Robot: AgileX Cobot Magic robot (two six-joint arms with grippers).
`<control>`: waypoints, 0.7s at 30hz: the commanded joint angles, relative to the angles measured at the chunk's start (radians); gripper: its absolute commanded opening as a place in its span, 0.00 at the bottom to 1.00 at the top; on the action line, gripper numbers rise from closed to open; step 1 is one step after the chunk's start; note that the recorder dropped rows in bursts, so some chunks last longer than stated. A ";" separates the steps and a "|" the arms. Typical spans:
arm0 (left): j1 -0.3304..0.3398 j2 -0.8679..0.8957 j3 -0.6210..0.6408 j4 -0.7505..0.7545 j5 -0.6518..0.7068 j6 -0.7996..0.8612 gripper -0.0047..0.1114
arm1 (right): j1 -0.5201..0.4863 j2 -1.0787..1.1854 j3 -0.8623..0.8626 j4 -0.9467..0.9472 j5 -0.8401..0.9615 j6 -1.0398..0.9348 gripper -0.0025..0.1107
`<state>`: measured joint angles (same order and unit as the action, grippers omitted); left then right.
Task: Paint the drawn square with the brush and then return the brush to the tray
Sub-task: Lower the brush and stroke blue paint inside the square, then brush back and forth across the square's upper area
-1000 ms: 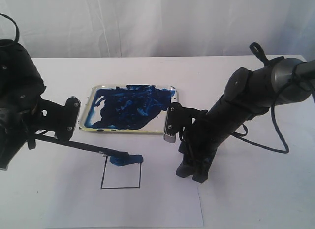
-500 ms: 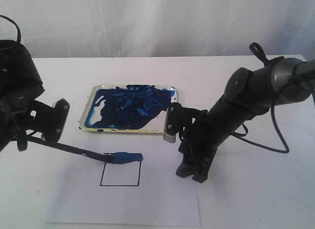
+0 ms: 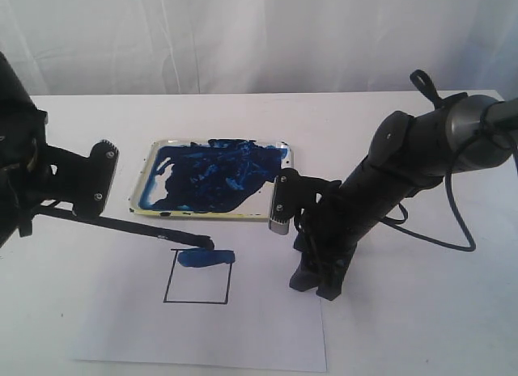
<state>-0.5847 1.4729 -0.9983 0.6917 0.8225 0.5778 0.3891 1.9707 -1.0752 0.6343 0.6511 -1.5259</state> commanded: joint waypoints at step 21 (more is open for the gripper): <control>-0.005 0.094 0.011 -0.044 -0.113 -0.009 0.04 | -0.001 0.037 0.017 -0.055 0.002 0.024 0.55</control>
<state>-0.5882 1.5678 -0.9960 0.6456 0.7011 0.5803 0.3891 1.9707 -1.0752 0.6343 0.6511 -1.5259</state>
